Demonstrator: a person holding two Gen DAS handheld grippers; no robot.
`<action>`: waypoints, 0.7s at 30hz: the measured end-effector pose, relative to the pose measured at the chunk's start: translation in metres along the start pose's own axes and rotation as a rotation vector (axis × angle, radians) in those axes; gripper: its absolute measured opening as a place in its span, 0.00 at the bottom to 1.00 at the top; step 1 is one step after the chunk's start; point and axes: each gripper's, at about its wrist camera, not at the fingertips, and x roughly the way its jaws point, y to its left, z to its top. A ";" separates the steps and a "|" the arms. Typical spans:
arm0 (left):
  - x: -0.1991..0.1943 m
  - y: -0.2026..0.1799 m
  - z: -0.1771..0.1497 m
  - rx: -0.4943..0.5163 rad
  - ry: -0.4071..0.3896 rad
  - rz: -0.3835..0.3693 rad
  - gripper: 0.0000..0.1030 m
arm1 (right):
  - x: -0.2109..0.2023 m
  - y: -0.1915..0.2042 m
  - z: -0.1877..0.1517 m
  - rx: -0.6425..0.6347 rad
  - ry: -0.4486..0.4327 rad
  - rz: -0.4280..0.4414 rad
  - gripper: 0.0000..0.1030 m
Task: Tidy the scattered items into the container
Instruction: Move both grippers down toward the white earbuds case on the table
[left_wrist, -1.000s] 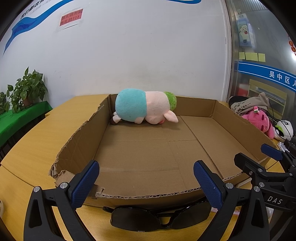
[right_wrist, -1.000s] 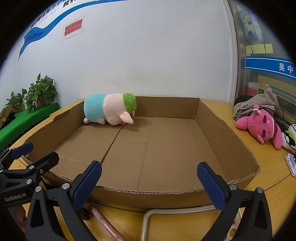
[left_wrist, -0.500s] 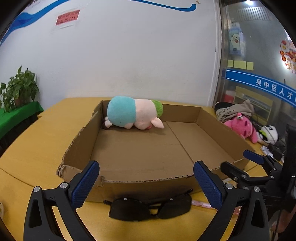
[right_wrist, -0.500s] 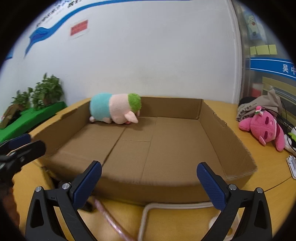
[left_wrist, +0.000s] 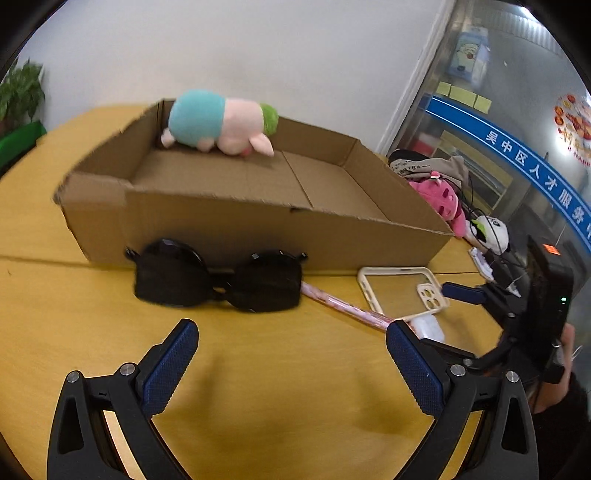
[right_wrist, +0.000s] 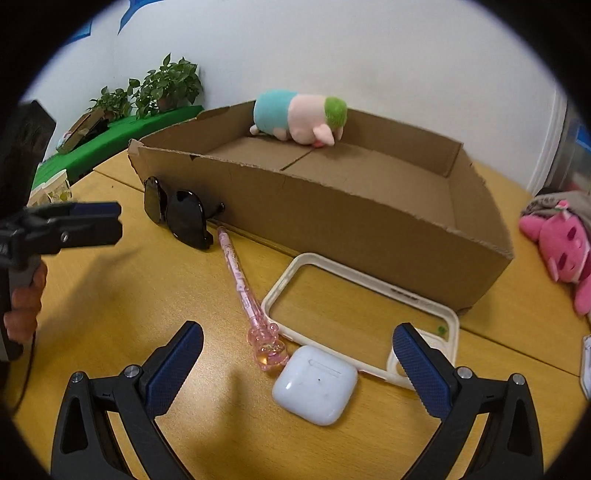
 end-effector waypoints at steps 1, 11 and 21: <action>0.003 -0.001 -0.002 -0.022 0.017 -0.003 1.00 | 0.004 -0.002 0.000 0.011 0.024 0.010 0.99; 0.024 -0.031 -0.006 -0.036 0.110 -0.060 0.99 | 0.008 -0.010 -0.015 0.094 0.066 -0.056 0.74; 0.044 -0.073 -0.011 0.038 0.267 -0.253 0.96 | -0.017 -0.003 -0.041 0.166 0.032 0.006 0.47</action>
